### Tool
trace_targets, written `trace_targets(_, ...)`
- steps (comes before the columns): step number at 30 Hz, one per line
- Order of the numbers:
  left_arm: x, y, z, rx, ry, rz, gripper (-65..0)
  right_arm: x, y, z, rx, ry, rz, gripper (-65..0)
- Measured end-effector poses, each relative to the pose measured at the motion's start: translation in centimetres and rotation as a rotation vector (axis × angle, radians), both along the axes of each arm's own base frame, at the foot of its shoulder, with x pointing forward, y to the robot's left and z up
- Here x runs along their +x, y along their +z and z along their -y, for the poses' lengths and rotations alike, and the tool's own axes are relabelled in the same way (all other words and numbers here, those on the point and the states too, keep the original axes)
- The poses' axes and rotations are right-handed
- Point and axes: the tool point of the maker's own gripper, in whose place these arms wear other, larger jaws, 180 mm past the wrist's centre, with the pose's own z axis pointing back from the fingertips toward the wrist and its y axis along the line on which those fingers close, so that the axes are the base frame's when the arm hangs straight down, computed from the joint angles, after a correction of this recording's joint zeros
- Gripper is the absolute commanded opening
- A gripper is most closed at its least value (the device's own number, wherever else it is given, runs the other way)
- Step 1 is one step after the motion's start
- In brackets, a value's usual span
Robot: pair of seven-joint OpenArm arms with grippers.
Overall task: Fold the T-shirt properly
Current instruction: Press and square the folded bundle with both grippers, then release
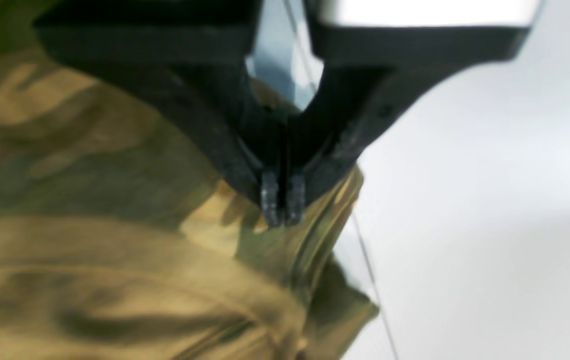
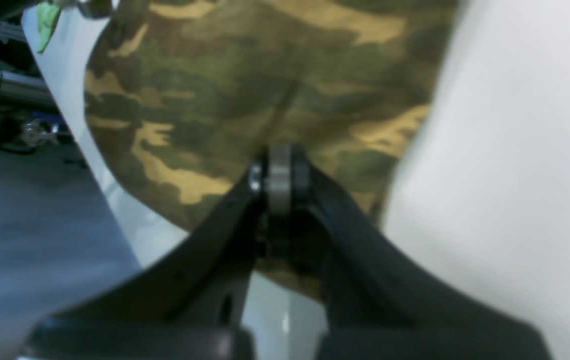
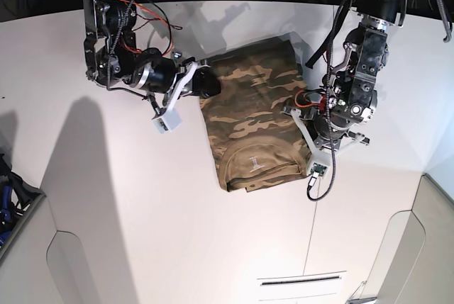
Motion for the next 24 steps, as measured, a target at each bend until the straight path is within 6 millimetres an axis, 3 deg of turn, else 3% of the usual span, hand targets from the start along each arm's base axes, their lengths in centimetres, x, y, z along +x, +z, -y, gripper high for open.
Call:
trace_targets(3, 0.1, 0.0, 0.0, -0.001, -0.001, 0.005, -63.7, 0.5, 0.1, 1.2, -0.021, -0.021, 0.015, -65.0)
trace_targets(9, 0.6, -1.2, 0.0, -0.017, -0.030, 0.028, -64.5, 0.8, 0.9, 0.8, -0.003, -0.023, 0.036, -65.0)
trace_targets(12, 1.7, -1.8, 0.7, -0.033, -0.038, 0.018, -64.7, 0.8, 1.0, 0.8, 0.000, -0.024, 0.036, -65.0)
trace_targets(19, 4.5, -1.4, 3.2, -0.090, -0.033, 0.017, -64.8, 0.6, 1.1, 0.2, 0.018, -0.025, 0.030, -65.0)
trace_targets(24, 4.9, -1.0, 2.6, -0.078, -0.041, 0.002, -64.8, 0.7, 1.3, -0.1, 0.030, -0.032, 0.031, -65.0)
